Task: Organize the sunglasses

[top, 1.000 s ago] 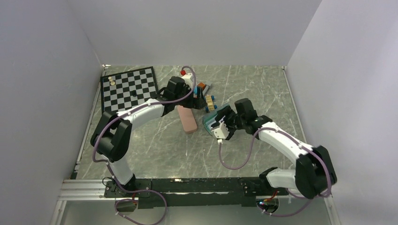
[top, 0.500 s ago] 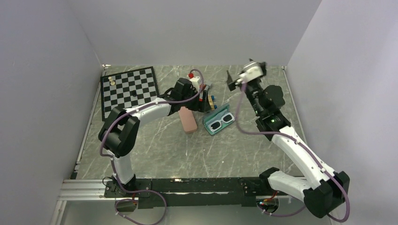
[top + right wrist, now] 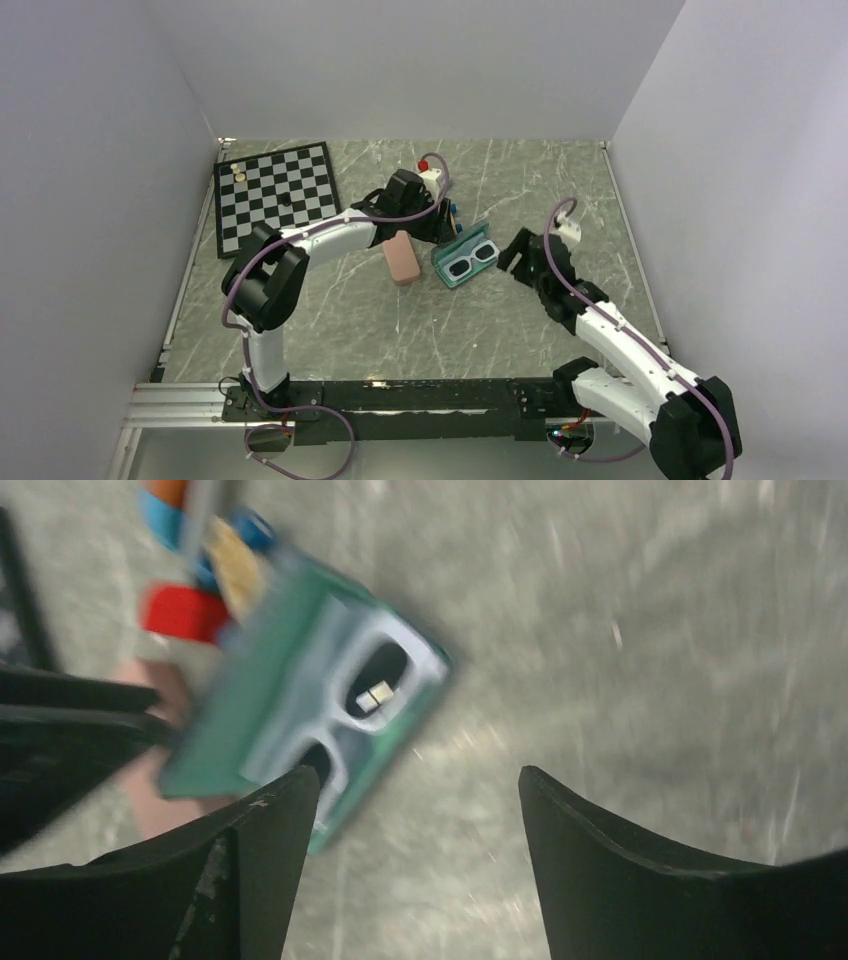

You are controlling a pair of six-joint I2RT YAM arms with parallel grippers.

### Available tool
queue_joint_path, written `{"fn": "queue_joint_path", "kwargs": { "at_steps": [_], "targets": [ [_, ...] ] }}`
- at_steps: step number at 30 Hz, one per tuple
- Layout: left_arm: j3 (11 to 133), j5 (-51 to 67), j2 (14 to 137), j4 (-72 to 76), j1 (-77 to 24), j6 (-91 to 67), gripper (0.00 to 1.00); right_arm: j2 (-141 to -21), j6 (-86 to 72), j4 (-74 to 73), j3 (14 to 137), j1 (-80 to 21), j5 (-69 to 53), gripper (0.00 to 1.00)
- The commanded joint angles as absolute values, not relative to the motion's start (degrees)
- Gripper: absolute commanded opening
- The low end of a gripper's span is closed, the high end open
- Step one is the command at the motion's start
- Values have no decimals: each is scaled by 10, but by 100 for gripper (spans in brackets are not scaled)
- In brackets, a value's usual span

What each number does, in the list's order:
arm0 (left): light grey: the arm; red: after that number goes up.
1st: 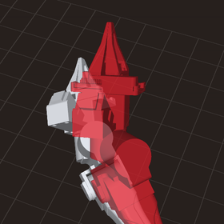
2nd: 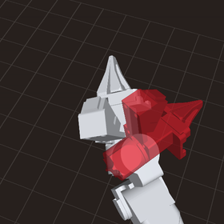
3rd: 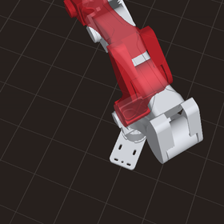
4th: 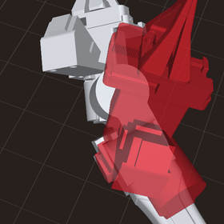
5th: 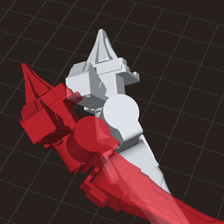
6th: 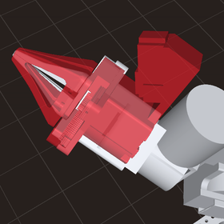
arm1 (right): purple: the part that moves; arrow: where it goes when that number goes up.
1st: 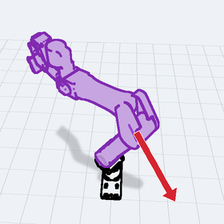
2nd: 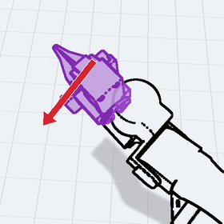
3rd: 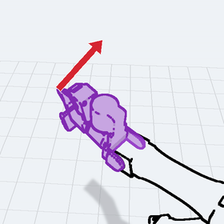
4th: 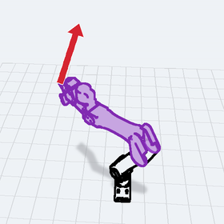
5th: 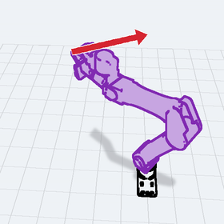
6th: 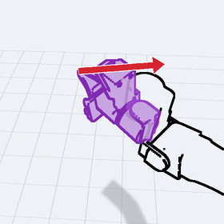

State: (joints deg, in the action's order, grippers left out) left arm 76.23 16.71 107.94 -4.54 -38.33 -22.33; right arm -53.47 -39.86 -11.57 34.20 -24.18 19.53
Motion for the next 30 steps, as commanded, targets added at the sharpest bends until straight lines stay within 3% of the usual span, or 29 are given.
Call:
{"fn": "queue_joint_path", "kwargs": {
  "at_steps": [1,6,19,30],
  "targets": [
    [774,173,1091,-35,-389,-226,57,-529,-539,-57,260,-221,109,76],
    [775,179,1100,-31,-393,-231,53,-597,-572,64,215,-201,42,68],
    [785,172,1119,-40,-415,-231,45,-826,-562,224,226,-187,-74,33],
    [799,94,1146,-83,-465,-215,42,-895,-565,261,239,-187,-102,23]
  ]
}}
